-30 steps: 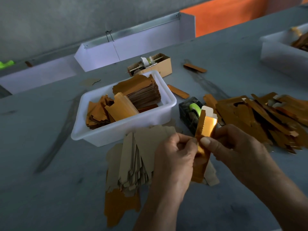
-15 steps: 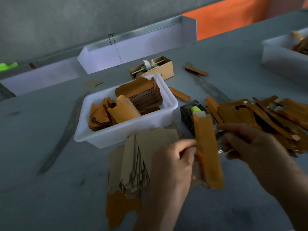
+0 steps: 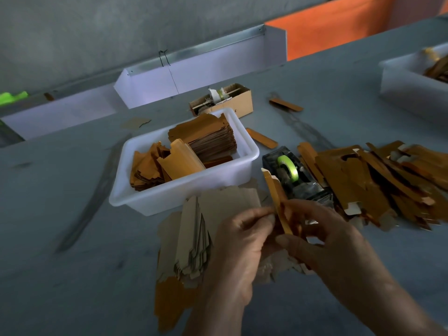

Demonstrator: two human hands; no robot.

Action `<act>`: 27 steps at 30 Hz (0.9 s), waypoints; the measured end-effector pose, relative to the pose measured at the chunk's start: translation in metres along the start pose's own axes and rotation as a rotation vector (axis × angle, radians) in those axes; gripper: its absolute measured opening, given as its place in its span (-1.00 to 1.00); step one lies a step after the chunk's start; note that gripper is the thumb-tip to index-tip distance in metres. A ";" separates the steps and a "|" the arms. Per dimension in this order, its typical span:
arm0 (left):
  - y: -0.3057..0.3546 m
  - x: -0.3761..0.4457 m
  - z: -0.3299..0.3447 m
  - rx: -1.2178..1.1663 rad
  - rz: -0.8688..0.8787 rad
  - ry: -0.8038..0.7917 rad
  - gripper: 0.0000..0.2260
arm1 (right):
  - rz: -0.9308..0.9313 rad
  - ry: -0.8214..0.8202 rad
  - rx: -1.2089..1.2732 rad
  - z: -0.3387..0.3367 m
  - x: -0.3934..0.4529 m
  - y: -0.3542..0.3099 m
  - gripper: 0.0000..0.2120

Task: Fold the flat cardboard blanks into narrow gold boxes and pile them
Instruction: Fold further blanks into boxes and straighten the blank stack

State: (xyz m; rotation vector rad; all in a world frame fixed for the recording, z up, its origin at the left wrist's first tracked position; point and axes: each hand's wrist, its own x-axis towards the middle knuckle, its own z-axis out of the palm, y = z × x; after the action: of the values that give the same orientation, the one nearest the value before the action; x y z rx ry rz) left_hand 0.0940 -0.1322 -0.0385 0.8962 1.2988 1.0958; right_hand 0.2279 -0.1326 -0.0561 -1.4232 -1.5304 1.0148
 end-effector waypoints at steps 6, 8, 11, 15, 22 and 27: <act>0.004 0.003 0.001 -0.305 -0.165 -0.093 -0.82 | -0.015 0.042 0.174 0.003 -0.002 0.003 -0.52; 0.004 0.004 0.001 -0.408 -0.240 -0.113 -0.88 | -0.017 0.041 0.230 0.005 -0.002 0.004 -0.53; 0.002 0.005 -0.001 -0.527 -0.316 -0.171 -0.93 | -0.013 0.000 0.376 0.004 -0.003 0.004 -0.61; -0.001 0.007 -0.003 -0.609 -0.344 -0.274 -0.92 | -0.063 -0.057 0.476 0.000 -0.005 -0.002 -0.62; 0.005 0.005 -0.006 0.427 0.086 0.205 -0.95 | 0.004 0.196 0.344 -0.037 0.022 0.018 -0.74; 0.004 0.007 -0.036 1.292 0.118 0.567 -0.46 | -0.001 0.470 -0.163 -0.094 0.060 0.072 -0.74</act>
State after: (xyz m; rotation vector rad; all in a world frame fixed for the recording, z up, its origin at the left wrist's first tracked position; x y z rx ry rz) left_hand 0.0571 -0.1279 -0.0402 1.6522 2.5344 0.4817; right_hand 0.3378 -0.0659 -0.0874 -1.6328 -1.2818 0.5089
